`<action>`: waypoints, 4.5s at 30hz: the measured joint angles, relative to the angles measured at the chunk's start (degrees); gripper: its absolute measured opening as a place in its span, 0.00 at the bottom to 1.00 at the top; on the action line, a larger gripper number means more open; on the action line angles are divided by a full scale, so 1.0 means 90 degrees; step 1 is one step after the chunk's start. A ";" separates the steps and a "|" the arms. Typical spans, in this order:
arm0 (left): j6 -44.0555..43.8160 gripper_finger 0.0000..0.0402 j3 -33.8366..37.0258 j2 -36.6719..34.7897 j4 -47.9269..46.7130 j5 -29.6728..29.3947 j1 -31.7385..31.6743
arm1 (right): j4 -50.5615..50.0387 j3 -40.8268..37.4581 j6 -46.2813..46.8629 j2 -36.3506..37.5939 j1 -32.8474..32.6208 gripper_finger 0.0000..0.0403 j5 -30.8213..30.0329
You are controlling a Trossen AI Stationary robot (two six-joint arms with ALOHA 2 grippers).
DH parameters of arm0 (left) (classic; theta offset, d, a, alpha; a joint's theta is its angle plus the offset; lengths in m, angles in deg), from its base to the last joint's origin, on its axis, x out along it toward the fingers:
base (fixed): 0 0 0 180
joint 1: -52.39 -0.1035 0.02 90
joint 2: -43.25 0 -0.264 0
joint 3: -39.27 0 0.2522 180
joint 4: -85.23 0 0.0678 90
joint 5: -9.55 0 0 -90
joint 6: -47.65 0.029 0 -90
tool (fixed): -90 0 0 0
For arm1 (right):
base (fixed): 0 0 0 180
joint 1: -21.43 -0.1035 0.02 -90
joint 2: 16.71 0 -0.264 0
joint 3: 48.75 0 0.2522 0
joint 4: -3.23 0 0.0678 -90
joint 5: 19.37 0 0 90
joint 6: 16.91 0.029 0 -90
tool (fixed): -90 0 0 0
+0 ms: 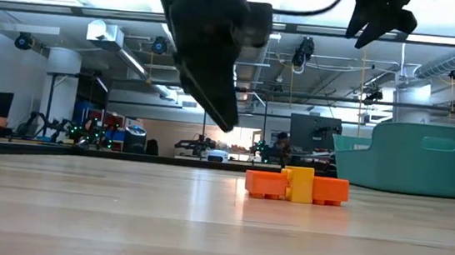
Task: Sort blocks
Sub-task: Put the orange 4-stud game piece into the green bin
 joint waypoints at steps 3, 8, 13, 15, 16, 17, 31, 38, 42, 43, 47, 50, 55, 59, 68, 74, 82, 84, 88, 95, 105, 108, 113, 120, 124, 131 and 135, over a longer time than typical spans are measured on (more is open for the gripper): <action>0.0011 0.46 0.0000 0.0220 0.0272 -0.0155 0.0022 | 0.0002 0.0000 0.0020 -0.0131 0.0000 0.46 0.0002; 0.0014 0.55 0.0000 0.0479 0.0865 -0.0058 0.0133 | 0.0026 -0.0026 0.0087 -0.0327 0.0000 0.48 0.0001; -0.0253 0.61 0.0000 0.0573 0.1123 -0.0444 0.0368 | 0.0027 -0.0068 0.0087 -0.0527 0.0000 0.49 0.0005; -0.0347 0.64 0.0035 0.0590 0.1175 -0.0709 0.0398 | 0.0030 -0.0072 0.0087 -0.0596 0.0000 0.49 0.0007; -0.0381 0.65 0.0064 0.0599 0.1175 -0.0863 0.0398 | 0.0043 -0.0075 0.0088 -0.0635 0.0000 0.49 0.0013; -0.0394 0.66 0.0098 0.0602 0.1173 -0.0954 0.0398 | 0.0060 -0.0075 0.0087 -0.0660 0.0000 0.49 0.0032; -0.0413 0.69 0.0847 0.0602 0.2650 -0.0736 0.0377 | 0.0177 -0.0085 0.0315 -0.0751 0.0000 0.50 0.0144; -0.0370 0.69 0.1221 0.0602 0.3169 -0.0818 0.0301 | 0.0177 -0.0085 0.0427 -0.0751 0.0000 0.49 0.0165; -0.0331 0.69 0.1380 0.0602 0.3540 -0.0802 0.0311 | 0.0177 -0.0085 0.0451 -0.0751 0.0000 0.48 0.0165; -0.0331 0.69 0.1436 0.0602 0.3654 -0.0787 0.0313 | 0.0177 -0.0085 0.0474 -0.0751 0.0000 0.48 0.0165; -0.0317 0.68 0.1542 0.0602 0.3790 -0.0784 0.0311 | 0.0177 -0.0085 0.0549 -0.0751 0.0000 0.49 0.0165; -0.0261 0.66 0.1553 0.0602 0.3908 -0.0784 0.0309 | 0.0177 -0.0085 0.0549 -0.0751 0.0000 0.49 0.0165; -0.0171 0.60 0.1588 0.0602 0.4040 -0.0784 0.0309 | 0.0177 -0.0085 0.0549 -0.0751 0.0000 0.48 0.0167; -0.0374 0.56 0.1510 0.0914 0.4122 -0.0705 0.0310 | 0.0175 -0.0085 0.0546 -0.0751 0.0000 0.49 0.0168; -0.0417 0.47 0.1282 0.1105 0.4164 -0.0670 0.0306 | 0.0185 -0.0087 0.0472 -0.0751 0.0002 0.49 0.0168; -0.0505 0.31 0.1273 0.1089 0.4085 -0.0657 0.0304 | 0.0194 -0.0090 0.0423 -0.0751 0.0002 0.49 0.0168; -0.0460 0.31 0.1285 0.0823 0.3540 -0.0576 0.0309 | 0.0205 -0.0090 0.0299 -0.0751 0.0000 0.49 0.0168; -0.0419 0.32 0.1285 0.0688 0.3242 -0.0571 0.0309 | 0.0206 -0.0092 0.0284 -0.0751 0.0002 0.48 0.0168; -0.0159 0.33 0.1200 0.0266 0.2714 -0.0659 0.0309 | 0.0211 -0.0092 0.0341 -0.0751 0.0002 0.49 0.0184; 0.0411 0.33 0.1081 -0.0873 0.2108 -0.1849 0.0291 | 0.0357 -0.0125 0.1007 -0.0711 -0.0040 0.51 0.1263; 0.0972 0.33 0.1081 -0.2746 0.2464 -0.2084 -0.0005 | 0.3660 -0.0544 0.1349 -0.0630 -0.0335 0.58 0.3134; 0.1209 0.33 0.1081 -0.3189 0.2954 -0.1701 -0.0017 | 0.4902 -0.0671 0.1734 -0.0630 -0.0432 0.61 0.3418; 0.1563 0.33 0.1081 -0.3603 0.3495 -0.1699 -0.0017 | 0.5729 -0.0690 0.2234 -0.0637 -0.0591 0.66 0.3509; 0.1635 0.33 0.1081 -0.3509 0.3378 -0.2473 -0.0017 | 0.5641 -0.0690 0.2428 -0.0658 -0.0709 0.70 0.3378; 0.1379 0.33 0.1081 -0.3198 0.3385 -0.2511 -0.0036 | 0.5370 -0.0663 0.2428 -0.0830 -0.0725 0.70 0.3159; 0.1079 0.33 0.0924 -0.2571 0.3525 -0.2529 -0.0058 | 0.5285 -0.0514 0.2524 -0.1230 -0.0896 0.68 0.3340; 0.1134 0.33 0.0369 -0.2228 0.2889 -0.2738 -0.0069 | 0.5070 -0.0410 0.2558 -0.1334 -0.0951 0.69 0.3334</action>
